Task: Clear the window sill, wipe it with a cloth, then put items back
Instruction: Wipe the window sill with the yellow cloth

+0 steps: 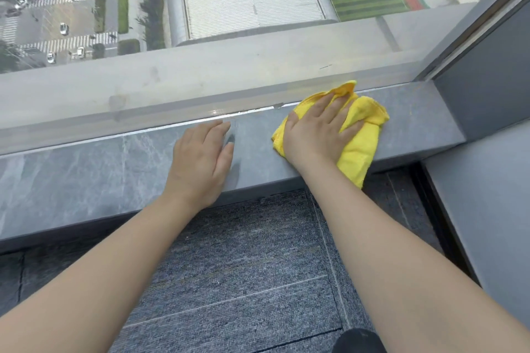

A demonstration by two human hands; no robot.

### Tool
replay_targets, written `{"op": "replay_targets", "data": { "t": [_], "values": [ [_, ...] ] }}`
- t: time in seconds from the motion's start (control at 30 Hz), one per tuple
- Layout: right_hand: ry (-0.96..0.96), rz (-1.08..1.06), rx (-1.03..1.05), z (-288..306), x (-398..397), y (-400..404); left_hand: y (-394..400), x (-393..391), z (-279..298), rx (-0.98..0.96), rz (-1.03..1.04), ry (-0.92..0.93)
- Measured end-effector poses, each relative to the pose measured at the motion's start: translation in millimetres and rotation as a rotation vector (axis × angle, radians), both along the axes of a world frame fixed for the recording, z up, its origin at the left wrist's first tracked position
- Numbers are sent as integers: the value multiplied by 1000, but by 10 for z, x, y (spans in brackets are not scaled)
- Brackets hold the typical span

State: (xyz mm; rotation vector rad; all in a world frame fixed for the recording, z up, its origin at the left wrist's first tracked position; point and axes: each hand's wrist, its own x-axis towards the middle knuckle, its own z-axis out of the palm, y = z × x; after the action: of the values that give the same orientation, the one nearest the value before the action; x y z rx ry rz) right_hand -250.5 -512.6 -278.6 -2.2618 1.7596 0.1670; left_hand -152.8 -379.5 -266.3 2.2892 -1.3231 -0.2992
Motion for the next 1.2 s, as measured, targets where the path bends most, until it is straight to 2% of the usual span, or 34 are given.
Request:
{"op": "replay_targets", "data": {
  "t": [0.23,0.37,0.47,0.6,0.77,0.83,0.9,1.07,1.13,1.2],
  "values": [
    [-34,646,-45,-30,-295,422,87,50,10,-2,-30,-2],
    [-64,842,-150,-69,-675,449,80,-9,51,-6,-82,-15],
    [-16,781,-173,-90,-997,313,22,-63,68,2,-102,-19],
    [1,528,-78,-21,-1318,-13,-93,-212,52,9,-122,0],
    [17,239,-46,-25,-1015,29,-218,-363,6,10,-134,23],
    [-13,284,-41,-77,-788,178,-230,-380,-10,16,-130,24],
    [-73,459,-88,-116,-699,350,-214,-373,-14,16,-122,19],
    [-223,811,-201,-171,-1037,271,-191,-290,0,20,-93,7],
    [-278,810,-191,-161,-1234,129,-229,-275,1,20,-74,5],
    [-265,708,-156,-151,-1421,14,-297,-293,-10,16,-64,10]
  ]
}}
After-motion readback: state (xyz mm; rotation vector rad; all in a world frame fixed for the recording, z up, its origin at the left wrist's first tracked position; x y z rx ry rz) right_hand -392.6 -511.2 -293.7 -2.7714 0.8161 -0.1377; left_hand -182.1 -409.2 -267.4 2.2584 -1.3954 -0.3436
